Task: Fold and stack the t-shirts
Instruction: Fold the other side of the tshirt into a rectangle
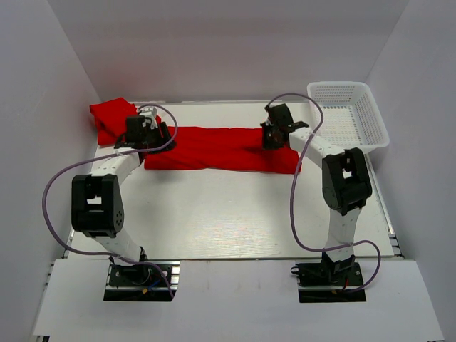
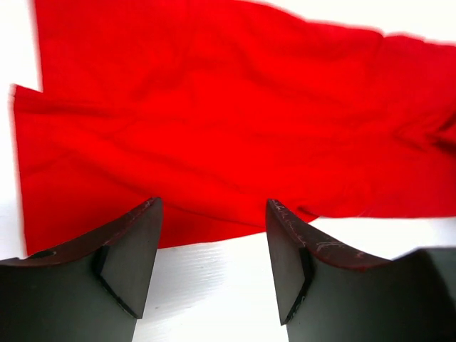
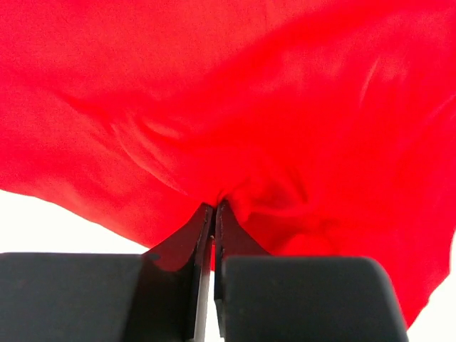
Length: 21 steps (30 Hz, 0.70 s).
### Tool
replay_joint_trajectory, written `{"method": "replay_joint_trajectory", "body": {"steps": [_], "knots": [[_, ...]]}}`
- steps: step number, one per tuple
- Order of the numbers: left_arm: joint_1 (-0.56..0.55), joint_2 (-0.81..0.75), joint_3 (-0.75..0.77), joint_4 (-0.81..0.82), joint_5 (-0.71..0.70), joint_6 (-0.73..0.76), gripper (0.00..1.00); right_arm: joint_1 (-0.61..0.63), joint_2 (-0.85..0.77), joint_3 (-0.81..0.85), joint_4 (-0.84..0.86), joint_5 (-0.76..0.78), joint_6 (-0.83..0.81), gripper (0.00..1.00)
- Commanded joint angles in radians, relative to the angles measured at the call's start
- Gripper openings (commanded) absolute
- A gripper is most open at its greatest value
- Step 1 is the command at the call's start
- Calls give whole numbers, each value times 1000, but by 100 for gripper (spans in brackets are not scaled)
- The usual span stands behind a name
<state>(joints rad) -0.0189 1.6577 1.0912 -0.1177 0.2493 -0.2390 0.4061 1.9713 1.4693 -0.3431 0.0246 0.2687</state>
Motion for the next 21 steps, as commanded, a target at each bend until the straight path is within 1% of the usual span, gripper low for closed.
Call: {"method": "replay_joint_trajectory", "body": {"steps": [1, 6, 8, 9, 11, 13, 14, 15, 17, 18, 19, 20, 21], "knots": [[-21, 29, -16, 20, 30, 15, 70, -1, -2, 114, -26, 34, -45, 4], [-42, 88, -16, 20, 21, 6, 68, -3, 47, 225, -30, 20, -89, 6], [-52, 97, -16, 20, 21, -3, 67, -4, 69, 278, -33, -11, -97, 11], [-61, 111, -16, 20, 12, -3, 67, -1, 116, 324, -46, -14, -114, 12], [-61, 123, -16, 20, 11, -3, 67, -3, 167, 382, -62, -60, -123, 12], [-70, 132, -16, 20, 2, -3, 67, -1, 227, 436, -68, -65, -126, 20], [-70, 132, -16, 20, 2, -3, 67, -3, 241, 445, -83, -64, -129, 26], [-70, 132, -7, 20, -10, -3, 67, -4, 267, 476, -91, -61, -129, 33], [-70, 142, -7, 20, -10, -3, 67, -3, 284, 482, -109, -71, -132, 49], [-70, 142, -7, 20, -10, -3, 67, -3, 285, 480, -111, -72, -135, 70], [-70, 142, -7, 10, -19, -3, 67, -4, 270, 456, -105, -74, -134, 79], [-70, 142, 2, 10, -19, -3, 67, -3, 259, 445, -85, -75, -132, 85], [-70, 142, 3, 10, -19, -3, 67, -6, 233, 422, -74, -78, -129, 89]]}}
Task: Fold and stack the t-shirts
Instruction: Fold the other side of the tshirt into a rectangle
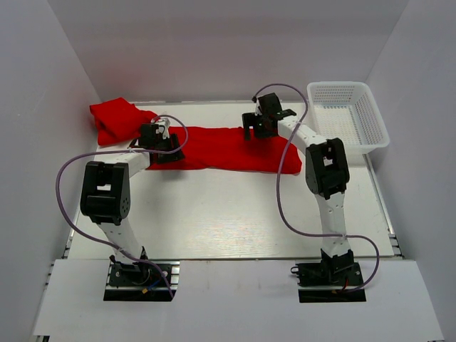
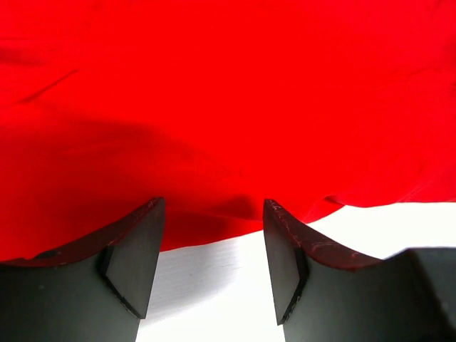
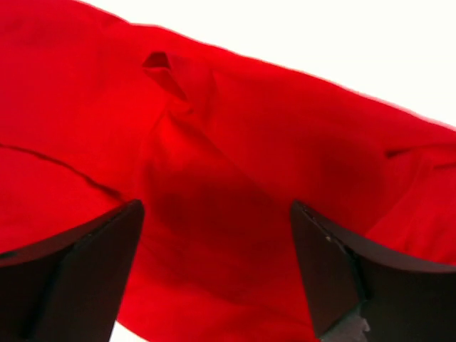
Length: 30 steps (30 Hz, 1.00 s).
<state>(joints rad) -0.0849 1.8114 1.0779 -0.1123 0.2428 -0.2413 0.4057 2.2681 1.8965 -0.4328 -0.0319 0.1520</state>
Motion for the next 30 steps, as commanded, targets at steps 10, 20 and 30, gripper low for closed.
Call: {"method": "replay_joint_trajectory", "body": {"steps": [10, 20, 30], "knots": [[-4, -3, 85, -24, -54, 53, 67, -19, -418, -310, 155, 116, -19, 89], [-4, -14, 96, -56, -36, 120, 67, -57, -288, -412, 241, 98, 34, 81], [-4, -34, 76, -47, -36, 120, 67, -79, -176, -309, 290, 82, 38, 70]]}}
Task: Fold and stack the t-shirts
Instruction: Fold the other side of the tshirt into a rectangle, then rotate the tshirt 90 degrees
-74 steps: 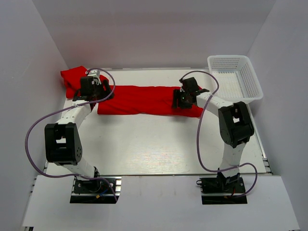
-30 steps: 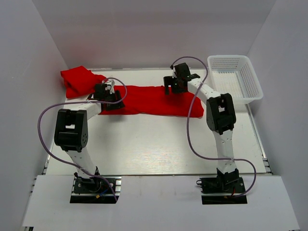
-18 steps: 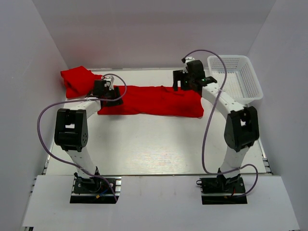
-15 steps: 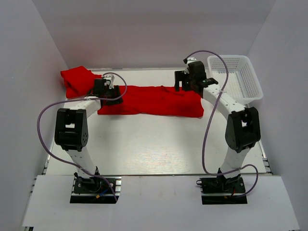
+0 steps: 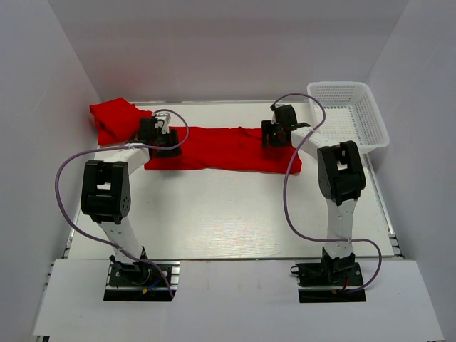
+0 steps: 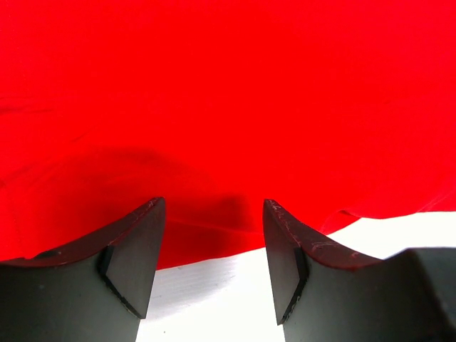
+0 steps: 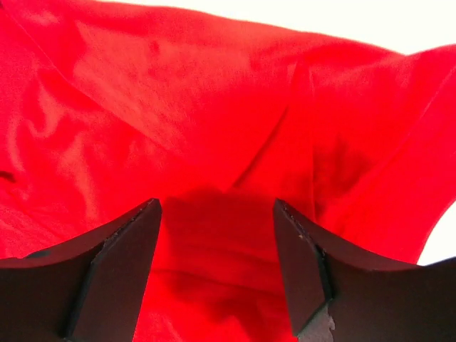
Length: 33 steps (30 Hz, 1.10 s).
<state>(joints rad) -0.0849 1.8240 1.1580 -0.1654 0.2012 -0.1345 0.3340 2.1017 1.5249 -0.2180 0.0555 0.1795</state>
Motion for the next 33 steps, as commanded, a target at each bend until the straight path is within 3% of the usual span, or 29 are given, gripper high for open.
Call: {"method": "replay_joint_trajectory", "body": {"steps": [1, 6, 9, 13, 17, 19, 21, 26, 33], "knots": [[-4, -46, -4, 6, 6, 13, 67, -6, -3, 61, 88, -5, 8, 70], [-4, -11, -4, 6, 6, 13, 67, -7, 27, 80, 94, -16, 12, 61], [-4, 17, 41, -5, -13, 47, 67, -6, 20, 86, 28, 16, 35, 61], [-4, 38, 129, -3, 59, 201, 73, -4, -130, -122, 122, 4, 46, 54], [-4, 47, 189, -43, 110, 309, 80, -4, -166, -138, 79, -16, 57, 26], [-4, 47, 201, -43, 142, 402, 80, -6, -164, -138, 52, -23, 69, 1], [-4, 57, 210, -52, 167, 465, 85, -3, -164, -160, 60, -31, 74, 0], [-4, 125, 238, -98, 239, 646, 86, -3, -143, -178, 63, -45, 89, 0], [-4, 233, 250, -71, 257, 762, 87, -4, -121, -170, 68, -75, 90, 0]]}}
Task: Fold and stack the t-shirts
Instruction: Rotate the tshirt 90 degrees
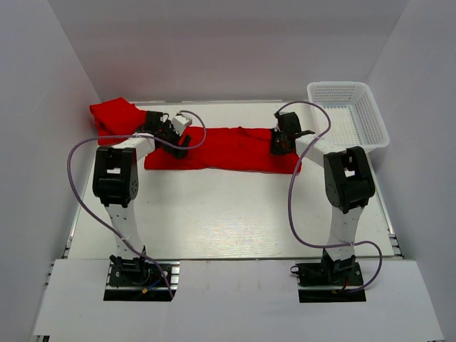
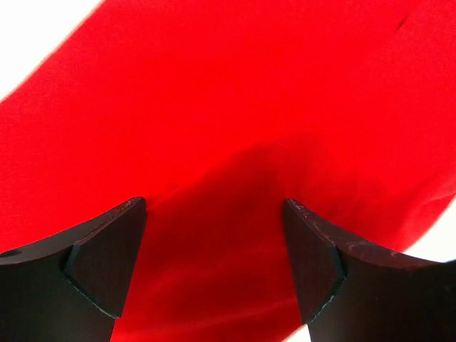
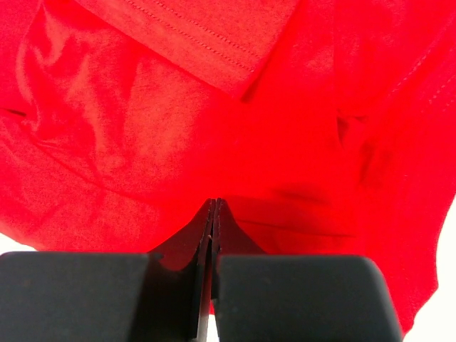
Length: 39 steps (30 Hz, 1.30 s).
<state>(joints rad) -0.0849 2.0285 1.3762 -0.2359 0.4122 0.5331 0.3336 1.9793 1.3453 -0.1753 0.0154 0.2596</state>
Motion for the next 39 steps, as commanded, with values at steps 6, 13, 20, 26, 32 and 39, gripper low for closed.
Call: {"method": "replay_joint_trajectory", "body": {"steps": [6, 13, 20, 26, 32, 39], "knots": [[-4, 177, 194, -173, 17, 137, 87, -2, 36, 29, 8, -32, 15, 0], [-55, 179, 141, -301, -120, 65, 87, -5, 93, 64, -10, -29, 24, 0], [-122, 23, -26, -370, -127, -156, 87, -5, 151, 123, -50, -25, 29, 0], [-213, -97, -226, -479, -165, -399, 87, -5, 211, 201, -56, -34, 3, 0], [-300, -382, -523, -390, -132, -606, 89, -2, 285, 322, -92, -57, -23, 0], [-444, -467, -577, -358, -87, -774, 89, 22, 369, 486, -121, -129, -42, 0]]}}
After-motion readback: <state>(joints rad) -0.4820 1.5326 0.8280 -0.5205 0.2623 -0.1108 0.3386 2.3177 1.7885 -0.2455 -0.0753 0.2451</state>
